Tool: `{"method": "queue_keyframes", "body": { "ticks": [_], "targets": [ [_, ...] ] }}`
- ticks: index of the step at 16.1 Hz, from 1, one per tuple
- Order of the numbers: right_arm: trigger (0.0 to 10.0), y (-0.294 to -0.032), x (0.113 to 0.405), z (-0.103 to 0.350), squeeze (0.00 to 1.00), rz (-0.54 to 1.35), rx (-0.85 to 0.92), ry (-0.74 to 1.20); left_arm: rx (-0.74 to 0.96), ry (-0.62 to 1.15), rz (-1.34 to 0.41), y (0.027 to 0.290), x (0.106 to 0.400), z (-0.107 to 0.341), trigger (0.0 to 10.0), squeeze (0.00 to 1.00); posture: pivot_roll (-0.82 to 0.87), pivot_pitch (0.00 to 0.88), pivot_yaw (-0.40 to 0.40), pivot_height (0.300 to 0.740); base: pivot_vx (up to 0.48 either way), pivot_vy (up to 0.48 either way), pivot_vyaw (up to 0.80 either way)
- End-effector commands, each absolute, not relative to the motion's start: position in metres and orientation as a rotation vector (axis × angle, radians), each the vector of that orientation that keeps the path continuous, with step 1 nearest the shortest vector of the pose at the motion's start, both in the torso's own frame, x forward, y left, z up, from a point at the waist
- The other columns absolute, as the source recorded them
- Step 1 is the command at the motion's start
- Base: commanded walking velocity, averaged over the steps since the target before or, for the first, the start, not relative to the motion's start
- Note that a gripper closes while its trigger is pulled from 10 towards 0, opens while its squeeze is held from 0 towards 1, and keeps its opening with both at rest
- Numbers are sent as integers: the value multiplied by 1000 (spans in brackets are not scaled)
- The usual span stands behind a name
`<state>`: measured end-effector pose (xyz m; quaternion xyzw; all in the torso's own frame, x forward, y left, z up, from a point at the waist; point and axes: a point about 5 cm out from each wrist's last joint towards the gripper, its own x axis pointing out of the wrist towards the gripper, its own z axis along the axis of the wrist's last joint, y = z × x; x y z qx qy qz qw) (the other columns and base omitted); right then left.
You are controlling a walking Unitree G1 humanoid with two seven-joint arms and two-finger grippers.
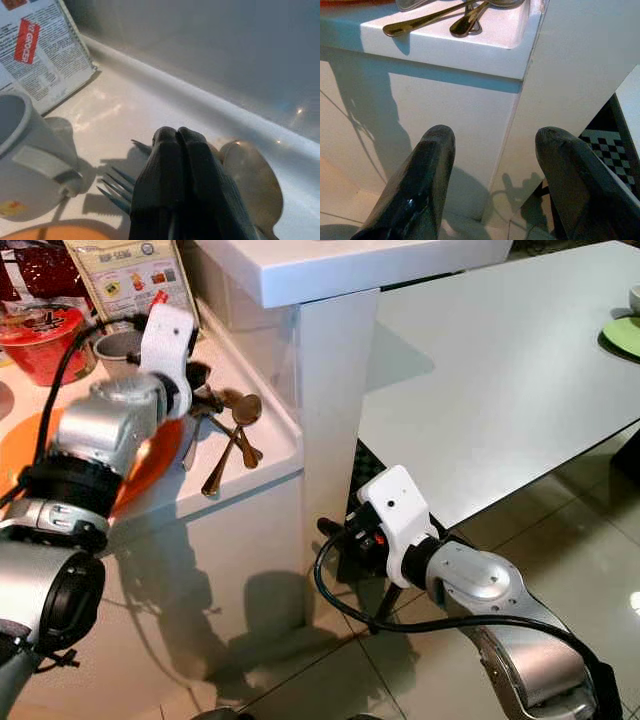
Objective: Setting the table
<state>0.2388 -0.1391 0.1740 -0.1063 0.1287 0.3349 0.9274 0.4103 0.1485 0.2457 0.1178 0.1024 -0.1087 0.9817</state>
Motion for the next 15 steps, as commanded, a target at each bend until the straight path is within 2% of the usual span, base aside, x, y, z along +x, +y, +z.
{"method": "queue_keyframes", "body": {
  "ticks": [1, 2, 3, 5, 11, 13, 15],
  "targets": [
    [10000, -138, 241, 176, 0, 695, -222, 249, 274, 209, -222, 151, 410, 252, 0, 0, -55, 50, 40, 740, 0, 0, 0],
    [10000, -135, 244, 177, 0, 708, -219, 244, 360, 257, -226, 157, 412, 248, 0, 0, -49, 49, 34, 740, 0, 0, 0],
    [10000, -131, 247, 178, 0, 727, -220, 238, 361, 298, -262, 160, 413, 244, 10000, 1000, -41, 56, 27, 740, 0, 0, 0],
    [10000, -129, 249, 180, 0, 740, -224, 233, 365, 313, -267, 162, 416, 246, 10000, 1000, -32, 58, 26, 740, 0, 0, 0],
    [10000, -127, 247, 179, 0, 789, -235, 246, 218, 358, -378, 147, 419, 257, 10000, 1000, -30, 64, 54, 740, 0, 0, 0],
    [10000, -128, 247, 179, 0, 790, -235, 247, 240, 377, -391, 145, 418, 253, 10000, 1000, -30, 63, 54, 740, 0, 0, 0],
    [10000, -127, 247, 179, 0, 794, -235, 251, 388, 403, -325, 152, 419, 245, 10000, 1000, -22, 66, 51, 740, 0, 0, 0]
  ]
}}
